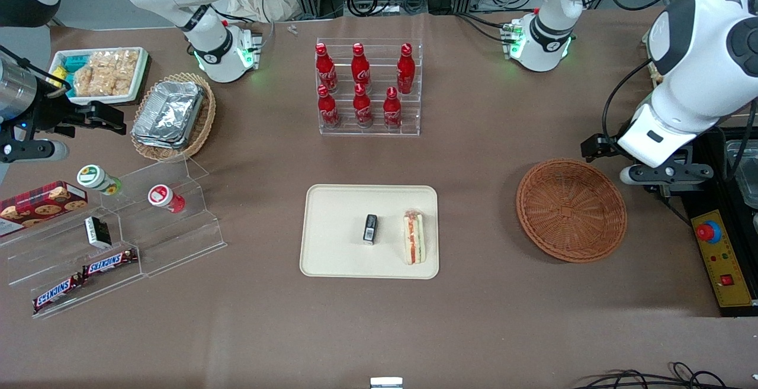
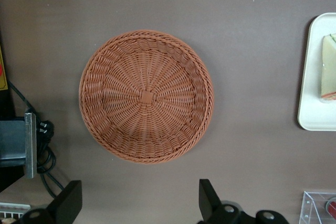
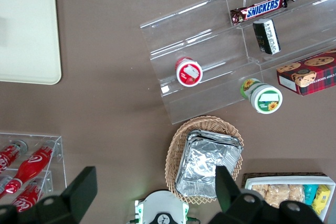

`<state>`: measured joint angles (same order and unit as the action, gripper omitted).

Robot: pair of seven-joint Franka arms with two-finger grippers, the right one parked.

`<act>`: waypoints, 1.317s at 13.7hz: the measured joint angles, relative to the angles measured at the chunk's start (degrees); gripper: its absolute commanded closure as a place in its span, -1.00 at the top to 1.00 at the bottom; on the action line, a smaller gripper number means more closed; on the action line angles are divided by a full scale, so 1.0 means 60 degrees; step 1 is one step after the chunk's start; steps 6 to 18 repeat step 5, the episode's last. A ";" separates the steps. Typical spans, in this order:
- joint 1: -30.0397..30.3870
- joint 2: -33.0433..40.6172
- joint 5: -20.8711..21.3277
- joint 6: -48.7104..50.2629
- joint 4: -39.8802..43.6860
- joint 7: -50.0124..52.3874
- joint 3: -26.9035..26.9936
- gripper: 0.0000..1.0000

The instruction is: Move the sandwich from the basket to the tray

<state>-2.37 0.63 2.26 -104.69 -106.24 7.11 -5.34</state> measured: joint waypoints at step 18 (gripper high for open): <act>0.0000 -0.0763 0.0000 0.1204 0.1470 -0.0250 0.0000 1.00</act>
